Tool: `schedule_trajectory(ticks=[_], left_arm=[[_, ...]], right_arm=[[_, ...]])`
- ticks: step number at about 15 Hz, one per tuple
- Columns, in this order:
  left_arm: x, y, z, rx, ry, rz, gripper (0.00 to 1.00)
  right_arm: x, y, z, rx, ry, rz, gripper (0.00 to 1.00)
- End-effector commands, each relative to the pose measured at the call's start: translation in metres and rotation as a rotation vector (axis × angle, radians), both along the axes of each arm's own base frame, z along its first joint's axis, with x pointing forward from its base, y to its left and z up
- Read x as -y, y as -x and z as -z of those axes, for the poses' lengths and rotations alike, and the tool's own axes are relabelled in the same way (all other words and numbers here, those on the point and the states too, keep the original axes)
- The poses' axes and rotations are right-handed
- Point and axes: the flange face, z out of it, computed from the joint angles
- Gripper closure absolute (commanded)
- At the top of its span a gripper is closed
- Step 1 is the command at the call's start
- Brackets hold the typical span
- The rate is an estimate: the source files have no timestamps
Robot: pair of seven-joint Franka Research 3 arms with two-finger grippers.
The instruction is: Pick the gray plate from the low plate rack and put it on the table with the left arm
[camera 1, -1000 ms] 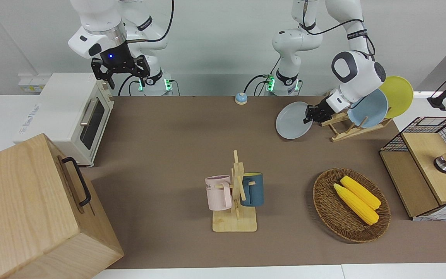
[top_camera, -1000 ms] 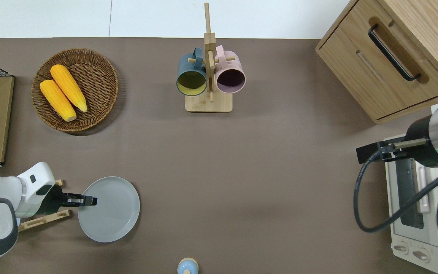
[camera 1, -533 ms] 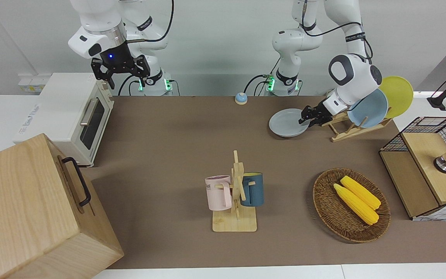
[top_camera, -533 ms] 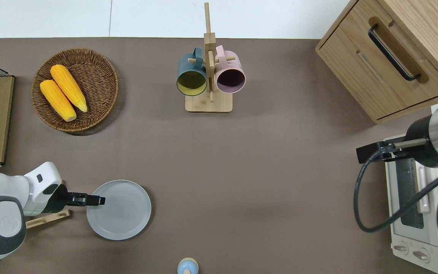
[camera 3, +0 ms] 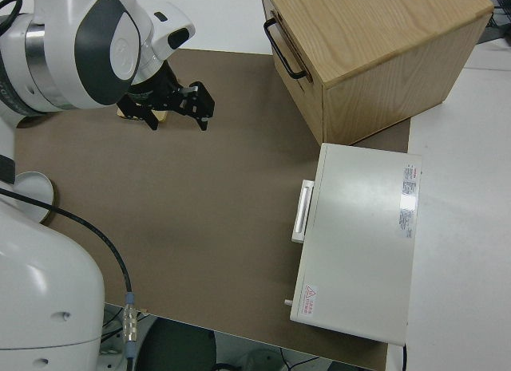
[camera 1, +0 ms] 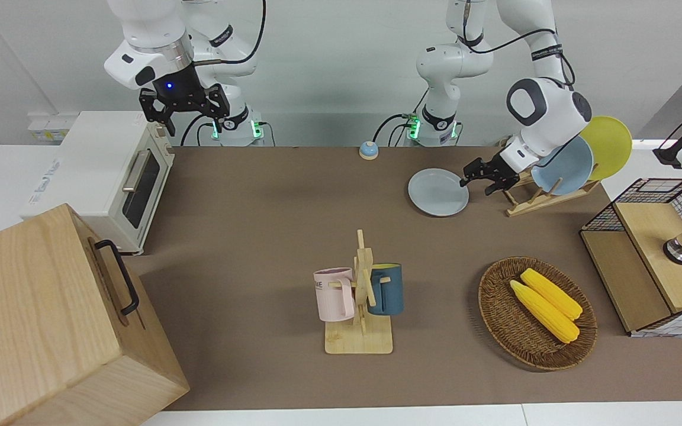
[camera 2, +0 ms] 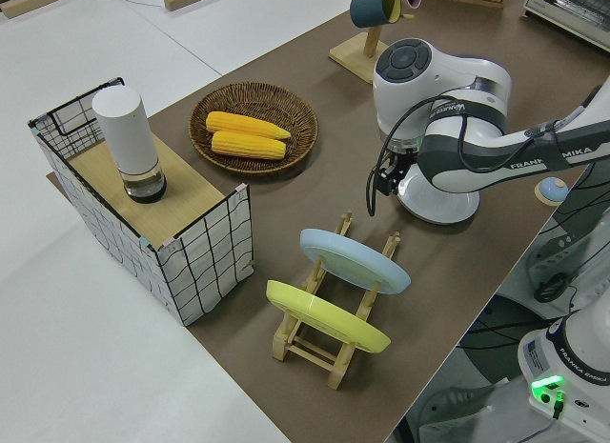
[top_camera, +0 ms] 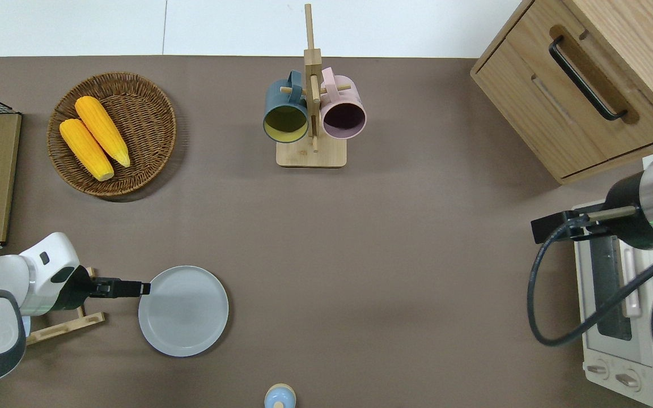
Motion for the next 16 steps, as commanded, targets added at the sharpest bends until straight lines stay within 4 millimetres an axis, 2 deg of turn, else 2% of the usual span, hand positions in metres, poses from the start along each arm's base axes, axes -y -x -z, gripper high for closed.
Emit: schedule_trajectory(ticks=[1,3,5,9,11,14,16], left_arm=[[0.000,-0.014,-0.070,0.020,-0.144,-0.055,0.00],[-0.002,-0.028,-0.121,0.011,-0.178,-0.056,0.00],[-0.004,-0.034,-0.161,0.014,-0.208,-0.066,0.00],[-0.002,-0.043,-0.226,0.084,-0.245,-0.114,0.00],[0.003,-0.044,-0.244,0.110,-0.273,-0.098,0.00],[0.022,-0.047,-0.249,0.102,-0.312,-0.063,0.00],[0.033,-0.056,-0.259,0.064,-0.373,-0.036,0.00]], right_arm=[[0.001,0.002,-0.003,-0.006,-0.009,0.002,0.011],[0.001,0.002,-0.003,-0.006,-0.009,0.002,0.011],[0.001,0.002,-0.003,-0.006,-0.009,0.002,0.013],[0.001,0.002,-0.003,-0.006,-0.009,0.002,0.013],[0.001,0.002,-0.003,-0.006,-0.009,0.002,0.013],[0.001,0.002,-0.003,-0.006,-0.009,0.002,0.011],[0.001,0.002,-0.003,-0.006,-0.009,0.002,0.011]])
